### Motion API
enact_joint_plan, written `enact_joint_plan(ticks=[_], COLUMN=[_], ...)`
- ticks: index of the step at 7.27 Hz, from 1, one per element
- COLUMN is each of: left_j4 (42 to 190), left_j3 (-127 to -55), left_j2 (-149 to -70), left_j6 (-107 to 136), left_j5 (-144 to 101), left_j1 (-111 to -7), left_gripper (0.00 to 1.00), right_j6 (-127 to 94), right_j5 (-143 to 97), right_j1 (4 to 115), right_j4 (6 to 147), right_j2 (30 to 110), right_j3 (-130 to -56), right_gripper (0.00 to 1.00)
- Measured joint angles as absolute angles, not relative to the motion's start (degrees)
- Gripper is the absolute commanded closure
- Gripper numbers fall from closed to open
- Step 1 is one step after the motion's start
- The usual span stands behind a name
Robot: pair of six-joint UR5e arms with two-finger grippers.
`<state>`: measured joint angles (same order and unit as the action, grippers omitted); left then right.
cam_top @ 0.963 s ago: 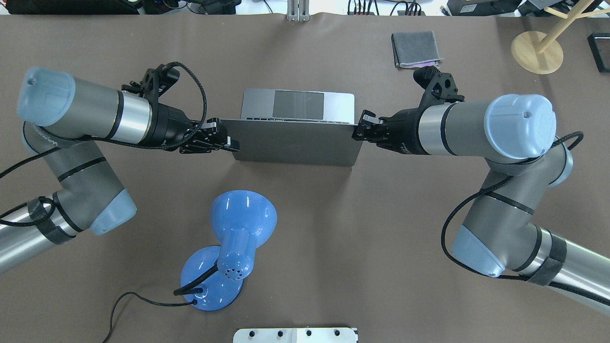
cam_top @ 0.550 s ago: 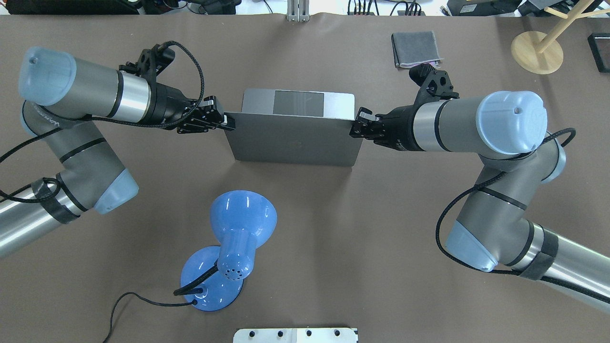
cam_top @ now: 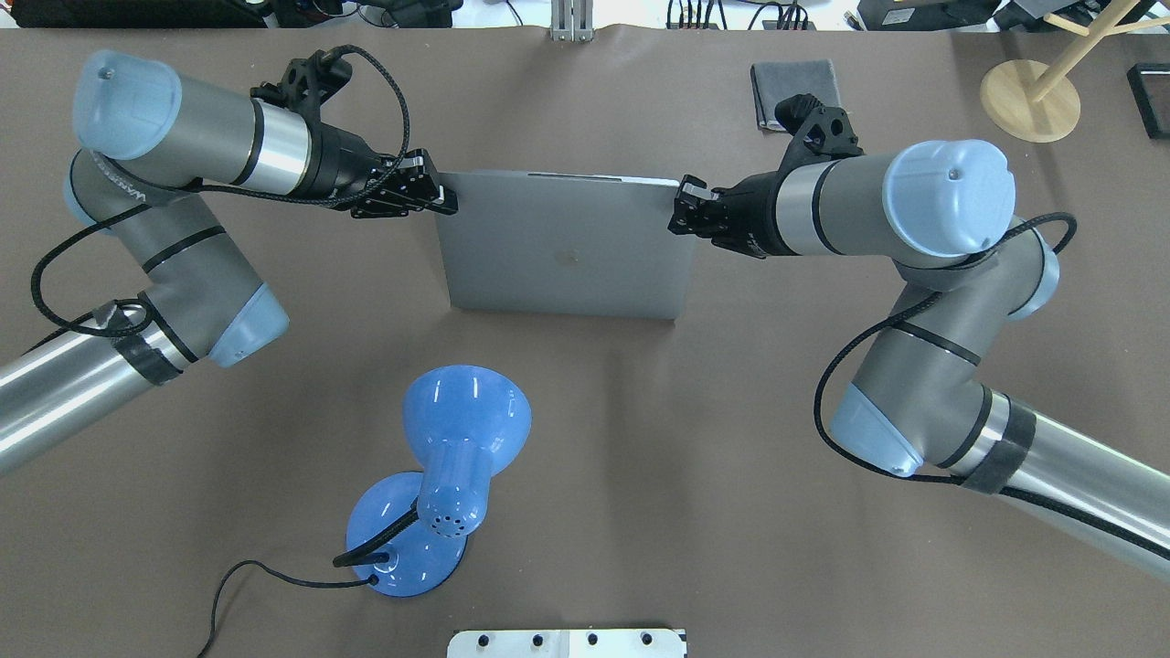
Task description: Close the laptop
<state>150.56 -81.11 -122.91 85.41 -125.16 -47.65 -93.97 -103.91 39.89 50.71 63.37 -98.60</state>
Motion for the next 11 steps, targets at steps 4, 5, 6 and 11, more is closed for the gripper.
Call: enact_joint_plan(ticks=[4,5,6,11], left_j4=[148.6,147.4,144.8,140.4], left_j3=[-73.5,-71.4,-69.5,-57.5], left_j2=[-128.0,-129.3,-130.6,-138.1], left_j6=[82.7,81.3,79.1,74.7], left_j5=[-120.9,-119.5,-117.7,-107.1], left_j1=[-48.2,-48.2,-48.1,-43.4], left_gripper=[1.00,1.00,1.00,1.00], right_j6=[-92.4,-92.2,-92.0,-89.7], right_j5=[-104.0,-103.9,-103.5,-101.5], right_j1=[42.8,43.0,43.1,42.5], right_j4=[50.7,50.7,50.7,51.0], right_j2=[57.4,55.9,54.6,49.3], right_j3=[-87.5,-84.5,-81.1,-69.9], right_gripper=[1.00,1.00,1.00,1.00])
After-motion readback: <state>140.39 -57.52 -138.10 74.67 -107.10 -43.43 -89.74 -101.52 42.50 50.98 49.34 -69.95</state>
